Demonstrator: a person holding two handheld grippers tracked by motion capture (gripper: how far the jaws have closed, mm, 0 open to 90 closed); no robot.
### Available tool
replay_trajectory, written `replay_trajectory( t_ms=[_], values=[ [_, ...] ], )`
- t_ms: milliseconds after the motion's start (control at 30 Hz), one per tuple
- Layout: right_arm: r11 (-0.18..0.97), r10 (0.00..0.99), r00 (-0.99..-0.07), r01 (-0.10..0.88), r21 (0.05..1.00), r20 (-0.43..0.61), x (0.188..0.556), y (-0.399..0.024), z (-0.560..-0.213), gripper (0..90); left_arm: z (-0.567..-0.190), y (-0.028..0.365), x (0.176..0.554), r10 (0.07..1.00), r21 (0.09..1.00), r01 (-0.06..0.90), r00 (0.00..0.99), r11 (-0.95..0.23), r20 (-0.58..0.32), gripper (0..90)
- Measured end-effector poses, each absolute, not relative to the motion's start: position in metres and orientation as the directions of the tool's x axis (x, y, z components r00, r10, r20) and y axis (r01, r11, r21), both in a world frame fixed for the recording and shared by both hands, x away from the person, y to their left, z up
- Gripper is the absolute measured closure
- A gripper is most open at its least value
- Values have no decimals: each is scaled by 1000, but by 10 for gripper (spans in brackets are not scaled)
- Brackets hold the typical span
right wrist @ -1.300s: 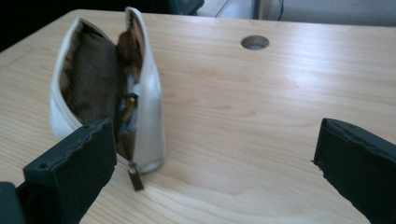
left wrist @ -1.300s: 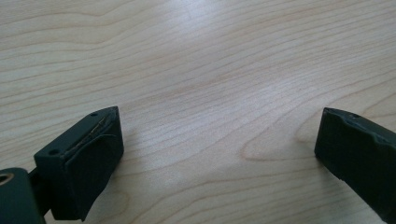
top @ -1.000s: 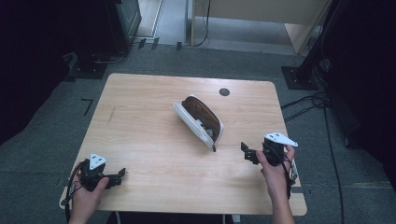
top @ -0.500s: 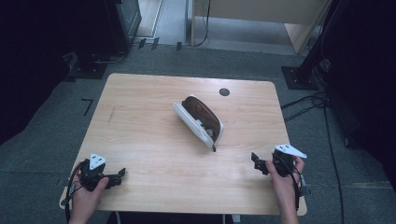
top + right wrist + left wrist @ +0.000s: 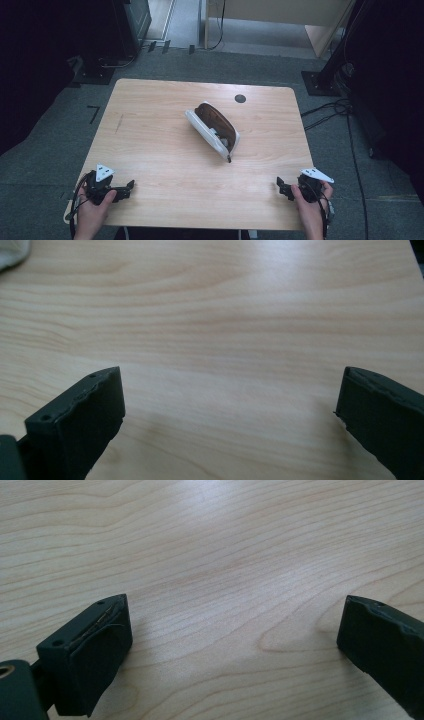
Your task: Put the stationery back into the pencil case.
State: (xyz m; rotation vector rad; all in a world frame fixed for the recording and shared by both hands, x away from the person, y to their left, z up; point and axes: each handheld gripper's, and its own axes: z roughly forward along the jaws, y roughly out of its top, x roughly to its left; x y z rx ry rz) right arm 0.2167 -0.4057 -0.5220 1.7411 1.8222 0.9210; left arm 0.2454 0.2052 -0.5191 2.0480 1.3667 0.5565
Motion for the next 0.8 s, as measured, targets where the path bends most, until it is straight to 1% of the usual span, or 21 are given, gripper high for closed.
replay_trajectory(
  t_ms=[167,333,500,800],
  values=[
    [-20,992,-77,693,721,102,208,-413,-526,0,-519,205,245,925,687,670,379,-283,12,14],
    [42,996,-87,706,707,28,204,-413,-527,0,-519,205,245,926,686,670,379,-283,12,15],
    [66,992,-120,703,708,26,204,-412,-527,0,-519,205,245,926,686,670,378,-282,12,15],
    [66,992,-120,703,708,26,204,-412,-527,0,-519,205,245,926,687,669,378,-283,13,14]
  ],
)
